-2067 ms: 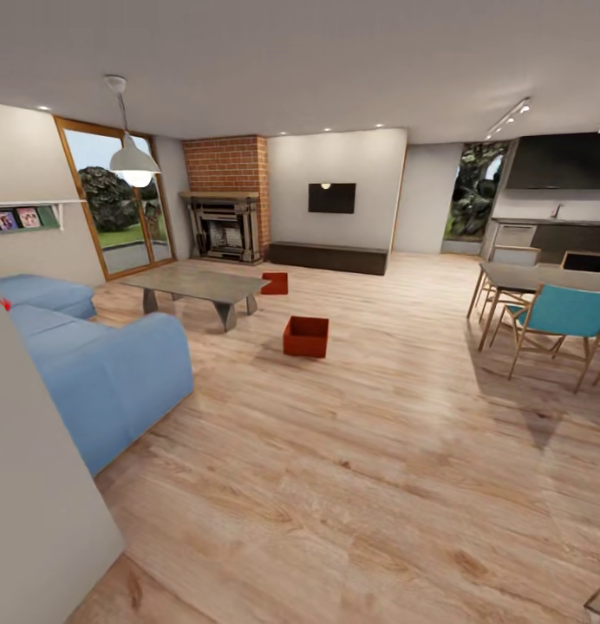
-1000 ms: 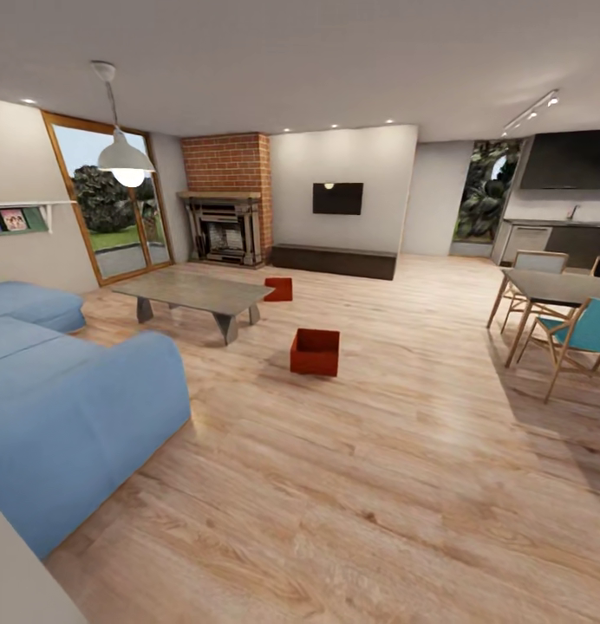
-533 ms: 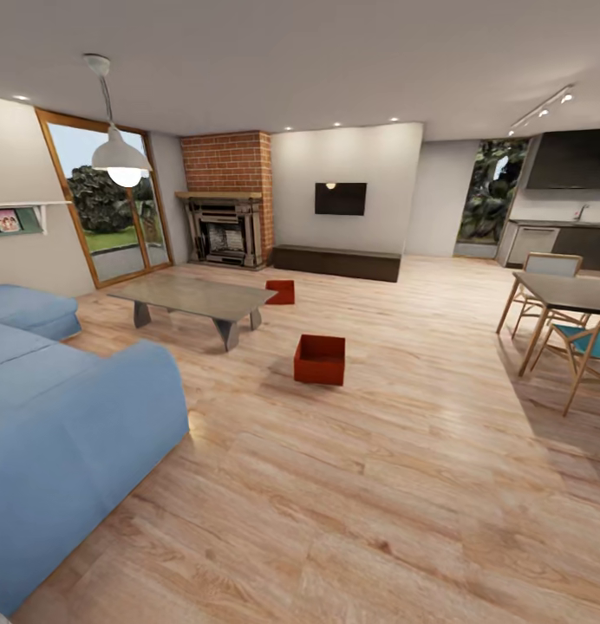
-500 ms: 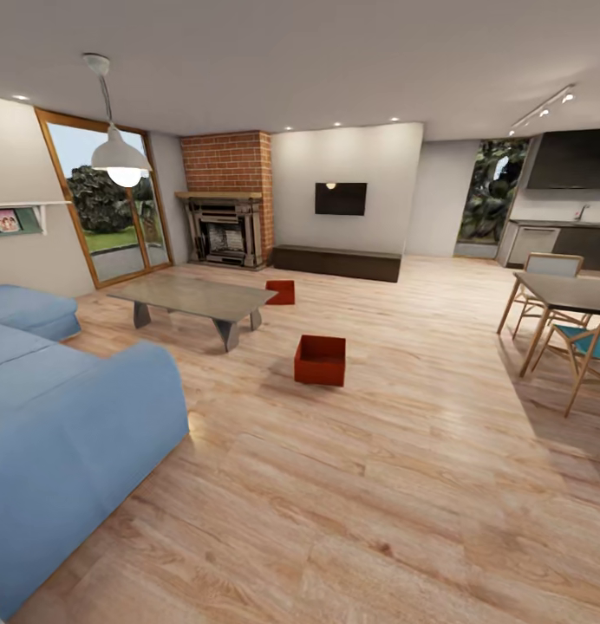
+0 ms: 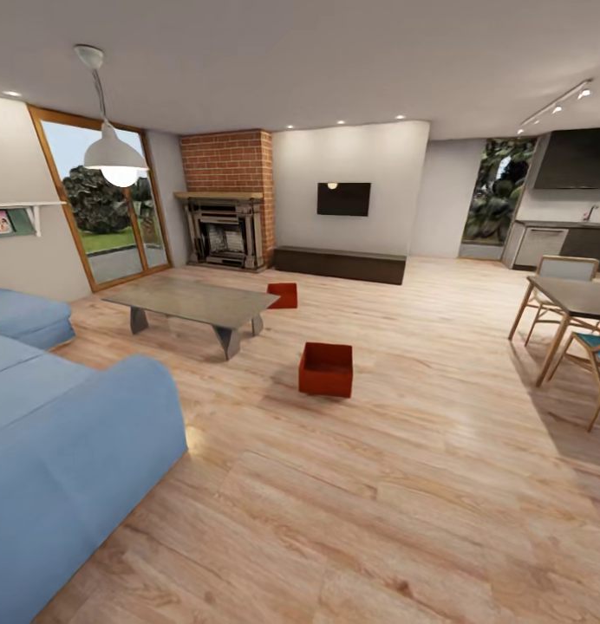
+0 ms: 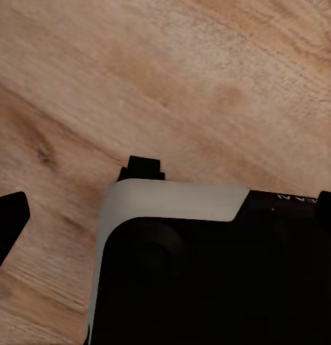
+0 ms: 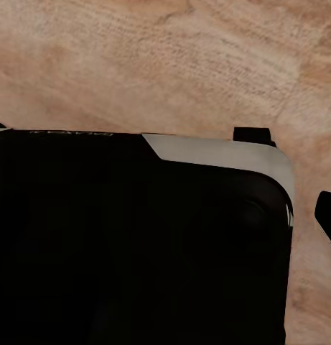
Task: Move the two storage containers from the living room to the garage. In the garage, place one container on the floor and stack the other container on top of it (either order is fine).
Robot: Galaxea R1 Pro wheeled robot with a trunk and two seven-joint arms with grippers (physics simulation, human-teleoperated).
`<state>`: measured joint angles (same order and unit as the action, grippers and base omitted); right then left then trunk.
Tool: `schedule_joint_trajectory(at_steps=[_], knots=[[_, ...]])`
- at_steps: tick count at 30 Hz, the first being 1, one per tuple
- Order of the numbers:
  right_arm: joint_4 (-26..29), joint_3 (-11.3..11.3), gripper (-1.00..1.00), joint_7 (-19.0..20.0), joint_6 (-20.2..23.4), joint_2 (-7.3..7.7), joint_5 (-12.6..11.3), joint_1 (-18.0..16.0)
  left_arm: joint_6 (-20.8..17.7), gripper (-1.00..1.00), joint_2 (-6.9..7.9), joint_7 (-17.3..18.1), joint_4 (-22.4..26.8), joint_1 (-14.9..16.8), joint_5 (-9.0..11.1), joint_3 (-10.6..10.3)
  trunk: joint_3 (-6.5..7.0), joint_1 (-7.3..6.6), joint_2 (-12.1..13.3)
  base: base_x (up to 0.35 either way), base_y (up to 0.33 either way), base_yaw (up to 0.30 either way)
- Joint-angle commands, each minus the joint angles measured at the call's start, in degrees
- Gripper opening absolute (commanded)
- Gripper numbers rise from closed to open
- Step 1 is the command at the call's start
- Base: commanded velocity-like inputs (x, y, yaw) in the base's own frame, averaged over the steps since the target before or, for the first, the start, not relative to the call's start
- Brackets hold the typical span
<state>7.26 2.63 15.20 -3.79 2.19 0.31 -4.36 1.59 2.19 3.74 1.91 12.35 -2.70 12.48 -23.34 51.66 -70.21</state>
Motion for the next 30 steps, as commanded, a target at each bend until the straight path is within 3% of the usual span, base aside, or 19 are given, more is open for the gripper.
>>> schedule_joint_trajectory(at_steps=[1, 24, 30], knots=[[-0.05, 0.27, 1.0, 0.27, -0.16, 0.01, 0.04, -0.04, 0.17, 1.0, 0.01, 0.22, -0.06, 0.04, -0.28, 0.44, -0.06, 0.04, -0.03, 0.346, 0.1, 0.0], [-0.05, 0.27, 1.0, 0.27, -0.16, 0.0, -0.1, -0.03, 0.17, 1.0, 0.01, 0.22, -0.06, 0.04, -0.28, 0.43, -0.06, 0.04, -0.03, 0.346, 0.049, 0.0], [-0.05, 0.27, 1.0, 0.27, -0.16, 0.01, -0.14, -0.04, 0.17, 1.0, 0.01, 0.22, -0.06, 0.04, -0.29, 0.44, -0.06, 0.04, -0.03, 0.347, 0.0, -0.132]])
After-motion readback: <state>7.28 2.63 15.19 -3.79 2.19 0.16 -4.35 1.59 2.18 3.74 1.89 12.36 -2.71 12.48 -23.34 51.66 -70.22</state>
